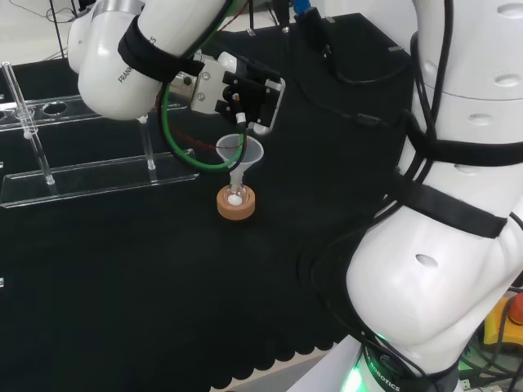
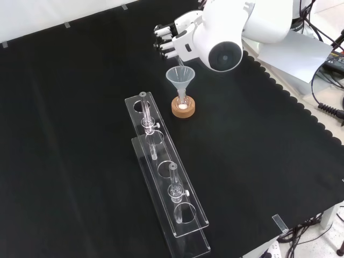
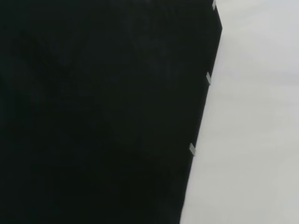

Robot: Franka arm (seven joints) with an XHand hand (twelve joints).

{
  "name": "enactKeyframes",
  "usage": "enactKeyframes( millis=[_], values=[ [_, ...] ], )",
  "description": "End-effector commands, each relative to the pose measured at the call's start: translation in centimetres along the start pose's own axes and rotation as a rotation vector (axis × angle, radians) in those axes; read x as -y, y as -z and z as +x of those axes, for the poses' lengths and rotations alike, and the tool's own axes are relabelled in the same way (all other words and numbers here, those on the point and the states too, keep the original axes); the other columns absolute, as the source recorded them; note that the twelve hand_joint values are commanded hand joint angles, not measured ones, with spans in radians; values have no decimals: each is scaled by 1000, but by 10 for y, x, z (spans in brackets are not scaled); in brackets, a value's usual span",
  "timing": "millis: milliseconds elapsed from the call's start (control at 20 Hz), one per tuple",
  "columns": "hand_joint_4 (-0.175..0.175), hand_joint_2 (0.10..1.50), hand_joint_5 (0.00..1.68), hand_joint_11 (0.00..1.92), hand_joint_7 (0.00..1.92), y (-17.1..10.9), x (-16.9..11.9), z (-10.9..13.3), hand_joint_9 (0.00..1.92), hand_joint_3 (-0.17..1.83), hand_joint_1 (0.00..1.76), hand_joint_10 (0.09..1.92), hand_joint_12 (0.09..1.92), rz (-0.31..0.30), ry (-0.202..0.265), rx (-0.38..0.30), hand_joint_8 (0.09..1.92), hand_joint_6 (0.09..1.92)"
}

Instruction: Pour all the NaCl from the weighing funnel into the round-bottom flask.

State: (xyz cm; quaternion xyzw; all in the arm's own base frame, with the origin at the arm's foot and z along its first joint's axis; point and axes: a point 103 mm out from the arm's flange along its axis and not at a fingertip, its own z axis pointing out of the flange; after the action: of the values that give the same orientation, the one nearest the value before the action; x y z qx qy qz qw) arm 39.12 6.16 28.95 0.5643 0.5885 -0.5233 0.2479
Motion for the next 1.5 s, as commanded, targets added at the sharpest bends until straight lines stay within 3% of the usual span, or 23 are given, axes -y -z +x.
enactKeyframes(
  millis=[50, 1500],
  values=[
    [175, 1145, 1079, 600, 551, -10, -3, -3, 909, -175, 1056, 433, 1203, 7, 13, -53, 596, 905],
    [175, 1149, 1072, 602, 550, -70, -25, -20, 910, -175, 1053, 429, 1195, -15, 48, -449, 594, 914]
  ],
)
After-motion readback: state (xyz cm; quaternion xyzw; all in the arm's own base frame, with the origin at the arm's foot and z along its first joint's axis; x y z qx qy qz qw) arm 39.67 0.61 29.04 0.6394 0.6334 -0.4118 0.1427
